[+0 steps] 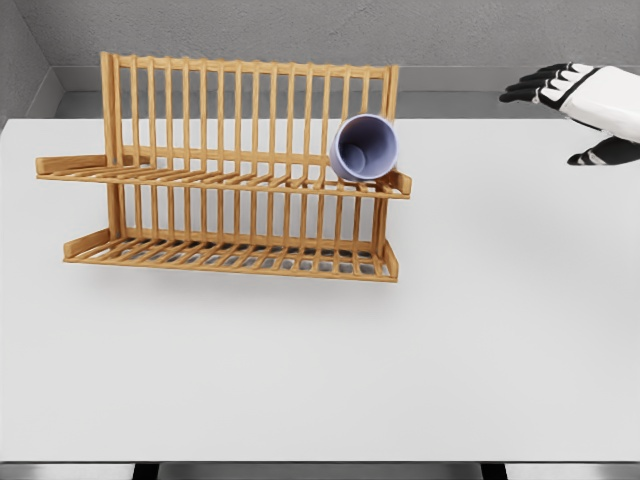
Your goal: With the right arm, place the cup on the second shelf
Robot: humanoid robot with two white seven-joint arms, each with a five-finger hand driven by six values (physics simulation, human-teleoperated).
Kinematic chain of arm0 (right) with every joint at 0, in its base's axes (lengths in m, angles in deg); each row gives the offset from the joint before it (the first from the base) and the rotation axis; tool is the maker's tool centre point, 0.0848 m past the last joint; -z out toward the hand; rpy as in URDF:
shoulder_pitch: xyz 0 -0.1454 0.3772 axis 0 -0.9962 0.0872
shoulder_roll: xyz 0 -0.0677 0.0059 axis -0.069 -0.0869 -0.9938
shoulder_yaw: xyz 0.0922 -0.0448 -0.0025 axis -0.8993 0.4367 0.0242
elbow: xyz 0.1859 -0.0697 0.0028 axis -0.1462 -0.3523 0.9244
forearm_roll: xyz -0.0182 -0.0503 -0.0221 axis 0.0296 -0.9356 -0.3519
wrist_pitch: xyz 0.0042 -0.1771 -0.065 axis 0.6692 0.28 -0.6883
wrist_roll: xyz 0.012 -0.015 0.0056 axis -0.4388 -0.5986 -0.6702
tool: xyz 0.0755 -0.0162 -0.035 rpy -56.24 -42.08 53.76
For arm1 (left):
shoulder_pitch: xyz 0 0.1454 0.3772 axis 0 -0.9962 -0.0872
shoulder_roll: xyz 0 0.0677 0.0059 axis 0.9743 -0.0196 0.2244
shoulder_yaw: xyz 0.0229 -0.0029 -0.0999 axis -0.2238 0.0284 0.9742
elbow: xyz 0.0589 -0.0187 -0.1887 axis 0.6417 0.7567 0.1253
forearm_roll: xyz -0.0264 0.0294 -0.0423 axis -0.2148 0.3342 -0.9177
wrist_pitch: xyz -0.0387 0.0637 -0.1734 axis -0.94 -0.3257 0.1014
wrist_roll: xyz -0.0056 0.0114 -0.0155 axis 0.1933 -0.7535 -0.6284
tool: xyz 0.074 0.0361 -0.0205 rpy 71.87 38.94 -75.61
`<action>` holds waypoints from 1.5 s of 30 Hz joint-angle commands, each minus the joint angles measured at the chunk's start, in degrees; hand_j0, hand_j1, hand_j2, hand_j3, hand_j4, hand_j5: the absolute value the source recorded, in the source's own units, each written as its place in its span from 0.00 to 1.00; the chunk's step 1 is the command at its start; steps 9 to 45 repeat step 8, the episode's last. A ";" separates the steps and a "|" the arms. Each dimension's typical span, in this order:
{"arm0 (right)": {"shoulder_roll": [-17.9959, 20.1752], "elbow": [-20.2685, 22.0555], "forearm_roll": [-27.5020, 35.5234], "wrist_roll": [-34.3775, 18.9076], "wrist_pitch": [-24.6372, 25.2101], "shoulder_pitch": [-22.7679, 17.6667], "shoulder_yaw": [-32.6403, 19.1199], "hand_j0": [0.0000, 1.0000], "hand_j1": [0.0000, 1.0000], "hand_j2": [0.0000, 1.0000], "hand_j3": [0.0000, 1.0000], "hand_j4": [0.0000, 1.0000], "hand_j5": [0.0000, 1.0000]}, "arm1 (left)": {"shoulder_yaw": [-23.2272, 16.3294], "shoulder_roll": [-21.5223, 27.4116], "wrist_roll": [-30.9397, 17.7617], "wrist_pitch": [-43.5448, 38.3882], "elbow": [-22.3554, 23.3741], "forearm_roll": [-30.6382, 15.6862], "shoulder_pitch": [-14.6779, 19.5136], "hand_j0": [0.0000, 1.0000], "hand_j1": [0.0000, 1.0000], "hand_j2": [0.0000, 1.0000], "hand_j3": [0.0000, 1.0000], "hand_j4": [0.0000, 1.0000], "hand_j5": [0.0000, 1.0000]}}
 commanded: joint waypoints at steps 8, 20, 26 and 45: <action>-11.44 -6.11 -5.43 0.05 0.09 -5.19 -2.86 1.00 1.00 1.00 1.00 1.00 1.00 | -0.02 0.01 -0.02 0.00 -0.03 -0.01 0.00 1.00 1.00 1.00 1.00 1.00 1.00; -11.44 -6.11 -5.43 0.05 0.09 -5.19 -2.86 1.00 1.00 1.00 1.00 1.00 1.00 | -0.02 0.01 -0.02 0.00 -0.03 -0.01 0.00 1.00 1.00 1.00 1.00 1.00 1.00; -11.44 -6.11 -5.43 0.05 0.09 -5.19 -2.86 1.00 1.00 1.00 1.00 1.00 1.00 | -0.02 0.01 -0.02 0.00 -0.03 -0.01 0.00 1.00 1.00 1.00 1.00 1.00 1.00; -11.44 -6.11 -5.43 0.05 0.09 -5.19 -2.86 1.00 1.00 1.00 1.00 1.00 1.00 | -0.02 0.01 -0.02 0.00 -0.03 -0.01 0.00 1.00 1.00 1.00 1.00 1.00 1.00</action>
